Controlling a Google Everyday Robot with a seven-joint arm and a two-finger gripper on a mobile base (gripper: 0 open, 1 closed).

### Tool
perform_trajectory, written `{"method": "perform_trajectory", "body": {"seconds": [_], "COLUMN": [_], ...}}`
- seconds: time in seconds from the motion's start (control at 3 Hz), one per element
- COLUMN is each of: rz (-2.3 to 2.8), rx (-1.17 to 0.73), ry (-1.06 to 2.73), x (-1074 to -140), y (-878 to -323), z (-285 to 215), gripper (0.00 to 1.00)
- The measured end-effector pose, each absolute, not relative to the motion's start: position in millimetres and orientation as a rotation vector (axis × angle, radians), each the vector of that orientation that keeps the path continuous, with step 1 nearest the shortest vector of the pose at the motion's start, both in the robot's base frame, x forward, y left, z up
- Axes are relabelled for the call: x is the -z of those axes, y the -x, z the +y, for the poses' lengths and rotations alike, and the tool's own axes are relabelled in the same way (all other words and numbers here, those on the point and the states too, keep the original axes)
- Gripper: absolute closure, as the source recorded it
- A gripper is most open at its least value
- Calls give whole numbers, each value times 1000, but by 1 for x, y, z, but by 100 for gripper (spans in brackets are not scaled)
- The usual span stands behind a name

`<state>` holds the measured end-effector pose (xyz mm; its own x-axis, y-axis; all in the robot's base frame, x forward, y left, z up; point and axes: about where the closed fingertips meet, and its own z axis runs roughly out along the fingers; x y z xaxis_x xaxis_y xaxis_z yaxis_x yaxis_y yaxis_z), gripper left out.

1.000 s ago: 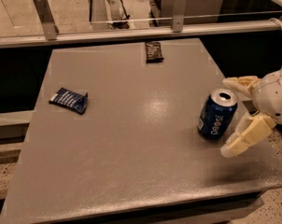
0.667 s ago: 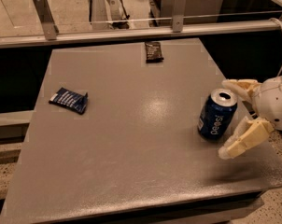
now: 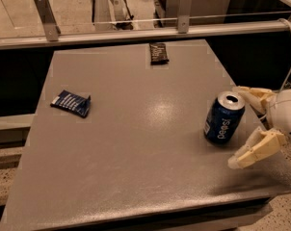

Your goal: Knock pepsi can over

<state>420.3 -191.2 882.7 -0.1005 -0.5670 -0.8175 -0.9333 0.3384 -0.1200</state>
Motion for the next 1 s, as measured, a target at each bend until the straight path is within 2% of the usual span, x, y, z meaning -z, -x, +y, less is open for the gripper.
{"method": "perform_trajectory", "body": {"seconds": [0.67, 1.0], "rz": [1711, 1651], "rx": [-693, -791], "ry": [1276, 1288], "x": [-869, -877], "y": [-411, -406], "z": [-162, -111], "gripper": [0, 0]}}
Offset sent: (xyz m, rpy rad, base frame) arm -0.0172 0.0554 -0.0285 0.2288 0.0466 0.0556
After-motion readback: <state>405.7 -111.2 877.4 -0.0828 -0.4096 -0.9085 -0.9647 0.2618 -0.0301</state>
